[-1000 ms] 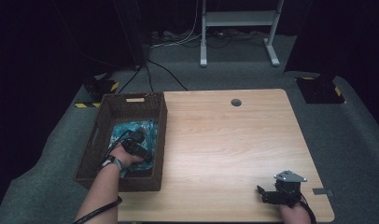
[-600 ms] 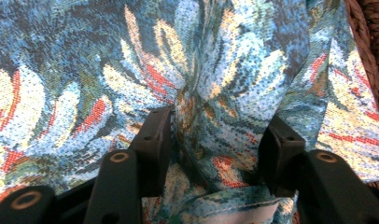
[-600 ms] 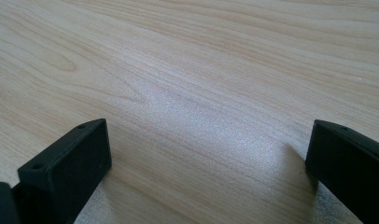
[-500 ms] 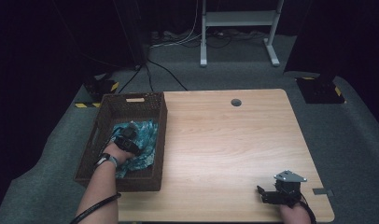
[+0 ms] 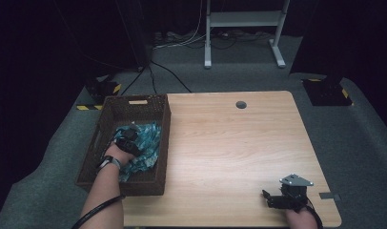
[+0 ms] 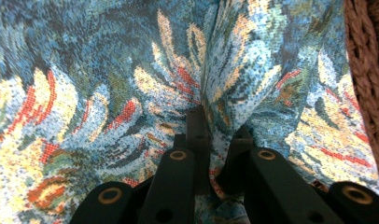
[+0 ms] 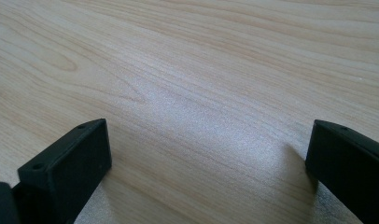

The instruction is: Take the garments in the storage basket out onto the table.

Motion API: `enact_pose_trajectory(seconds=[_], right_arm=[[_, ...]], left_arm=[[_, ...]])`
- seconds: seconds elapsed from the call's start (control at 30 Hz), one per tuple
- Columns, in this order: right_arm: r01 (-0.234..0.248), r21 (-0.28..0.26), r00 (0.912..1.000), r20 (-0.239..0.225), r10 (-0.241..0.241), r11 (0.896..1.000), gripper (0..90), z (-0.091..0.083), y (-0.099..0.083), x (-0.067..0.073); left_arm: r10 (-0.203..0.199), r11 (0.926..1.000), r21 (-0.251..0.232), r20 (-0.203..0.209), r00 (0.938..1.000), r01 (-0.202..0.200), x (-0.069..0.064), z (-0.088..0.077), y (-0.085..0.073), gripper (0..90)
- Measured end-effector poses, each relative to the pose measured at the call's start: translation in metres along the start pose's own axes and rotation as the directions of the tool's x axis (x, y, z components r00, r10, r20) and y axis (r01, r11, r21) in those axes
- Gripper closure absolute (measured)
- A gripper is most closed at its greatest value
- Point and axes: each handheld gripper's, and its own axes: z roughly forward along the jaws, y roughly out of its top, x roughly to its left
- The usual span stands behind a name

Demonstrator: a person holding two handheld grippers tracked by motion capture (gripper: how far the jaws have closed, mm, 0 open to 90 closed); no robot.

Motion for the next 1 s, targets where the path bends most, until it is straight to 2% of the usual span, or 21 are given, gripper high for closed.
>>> enact_pose_trajectory(seconds=[0.17, 0.27, 0.37, 0.57, 0.6, 0.77, 0.8, 0.87, 0.97, 1.0], right_arm=[[-0.002, 0.002, 1.0000, 0.000, 0.002, 1.000, 0.0, 0.000, 0.000, 0.000], [-0.002, 0.002, 1.0000, 0.000, 0.002, 1.000, 0.0, 0.000, 0.000, 0.000], [-0.002, 0.002, 1.0000, 0.000, 0.002, 1.000, 0.0, 0.000, 0.000, 0.000], [0.000, 0.003, 1.0000, 0.000, 0.000, 1.000, 0.0, 0.000, 0.000, 0.000], [0.000, 0.002, 1.0000, 0.000, 0.000, 1.000, 0.0, 0.000, 0.000, 0.000], [0.000, 0.002, 1.0000, 0.000, 0.000, 1.000, 0.0, 0.000, 0.000, 0.000], [0.000, 0.002, 1.0000, 0.000, 0.000, 1.000, 0.0, 0.000, 0.000, 0.000], [0.000, 0.003, 1.0000, 0.000, 0.000, 1.000, 0.0, 0.000, 0.000, 0.000], [0.000, 0.003, 1.0000, 0.000, 0.000, 1.000, 0.0, 0.000, 0.000, 0.000], [0.000, 0.003, 1.0000, 0.000, 0.000, 1.000, 0.0, 0.000, 0.000, 0.000]], left_arm=[[0.036, 0.9993, -0.005, -0.025, 0.9990, -0.036, -0.004, -0.002, 0.000, 84.4], [0.054, 0.9971, -0.051, -0.041, 0.9977, -0.056, -0.006, -0.006, -0.002, 84.4], [0.072, 0.9942, -0.076, -0.050, 0.9961, -0.076, -0.008, -0.011, -0.005, 84.4], [0.075, 0.9894, -0.122, -0.042, 0.9963, -0.080, -0.008, -0.017, -0.009, 84.4], [0.074, 0.9859, -0.147, -0.048, 0.9961, -0.080, -0.008, -0.020, -0.012, 84.4], [0.069, 0.9766, -0.200, -0.060, 0.9958, -0.080, -0.009, -0.027, -0.017, 84.4], [0.069, 0.9766, -0.200, -0.060, 0.9958, -0.080, -0.009, -0.027, -0.017, 84.4], [0.053, 0.9649, -0.255, -0.038, 0.9979, -0.061, -0.007, -0.032, -0.022, 84.4], [0.045, 0.9546, -0.293, -0.043, 0.9981, -0.056, -0.007, -0.036, -0.026, 84.4], [0.045, 0.9546, -0.293, -0.043, 0.9981, -0.056, -0.007, -0.036, -0.026, 84.4]])
